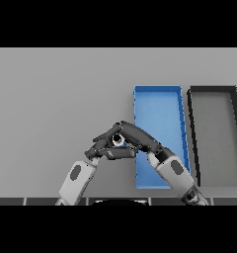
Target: Pick up the blue pipe and place it into the blue bin.
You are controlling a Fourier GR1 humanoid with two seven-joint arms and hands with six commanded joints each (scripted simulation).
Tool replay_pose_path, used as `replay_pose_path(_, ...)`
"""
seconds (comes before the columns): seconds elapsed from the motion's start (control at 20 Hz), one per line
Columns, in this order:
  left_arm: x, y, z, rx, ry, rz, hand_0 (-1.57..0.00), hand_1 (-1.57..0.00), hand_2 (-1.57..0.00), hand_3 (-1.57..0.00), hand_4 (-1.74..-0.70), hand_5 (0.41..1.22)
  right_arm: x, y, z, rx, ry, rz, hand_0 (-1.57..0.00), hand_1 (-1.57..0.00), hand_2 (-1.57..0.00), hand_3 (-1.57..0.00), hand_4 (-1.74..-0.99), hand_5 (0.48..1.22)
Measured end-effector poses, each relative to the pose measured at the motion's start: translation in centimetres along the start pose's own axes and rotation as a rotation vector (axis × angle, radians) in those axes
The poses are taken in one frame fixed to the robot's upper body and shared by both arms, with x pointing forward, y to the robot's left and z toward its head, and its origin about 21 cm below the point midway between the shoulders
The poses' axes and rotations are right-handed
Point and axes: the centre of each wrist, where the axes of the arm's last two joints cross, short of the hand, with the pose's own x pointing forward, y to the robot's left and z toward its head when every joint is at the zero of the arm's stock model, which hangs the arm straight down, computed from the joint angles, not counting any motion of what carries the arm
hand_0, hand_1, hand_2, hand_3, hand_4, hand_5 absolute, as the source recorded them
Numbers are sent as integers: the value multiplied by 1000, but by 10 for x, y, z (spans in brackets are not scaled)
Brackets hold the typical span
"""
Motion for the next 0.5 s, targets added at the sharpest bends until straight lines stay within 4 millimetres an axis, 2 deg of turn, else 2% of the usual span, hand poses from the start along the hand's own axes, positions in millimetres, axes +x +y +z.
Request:
replay_pose_path(0.15,0,2,3,18,12,-30,-1571,-1571,-1571,-1454,-1724,1221,-4,6,0,-32,-23,-14,-1551,-1551,-1552,-1535,-1731,1190)
replay_pose_path(0.2,-2,2,5,33,-16,-63,-1462,-1342,-1293,-1166,-1599,1221,-2,8,-1,-34,-24,-8,-1555,-1555,-1556,-1542,-1733,1196)
replay_pose_path(0.25,0,4,5,35,-9,-97,-1169,-1073,-1034,-933,-1475,1221,-1,7,-2,-46,-24,2,-1558,-1558,-1559,-1548,-1734,1201)
replay_pose_path(0.3,-3,7,10,9,-4,-103,-935,-858,-827,-746,-1372,1221,-2,6,1,-43,-12,5,-1561,-1561,-1561,-1553,-1736,1205)
replay_pose_path(0.4,-2,7,6,-43,18,-114,-598,-549,-529,-477,-1206,1221,2,10,-2,-44,19,-9,-1565,-1565,-1565,-1559,-1738,1211)
replay_pose_path(0.5,2,8,8,-63,49,-153,-383,-351,-338,-305,-1085,1029,3,10,-2,-55,30,-3,-1567,-1567,-1567,-1563,-1739,1214)
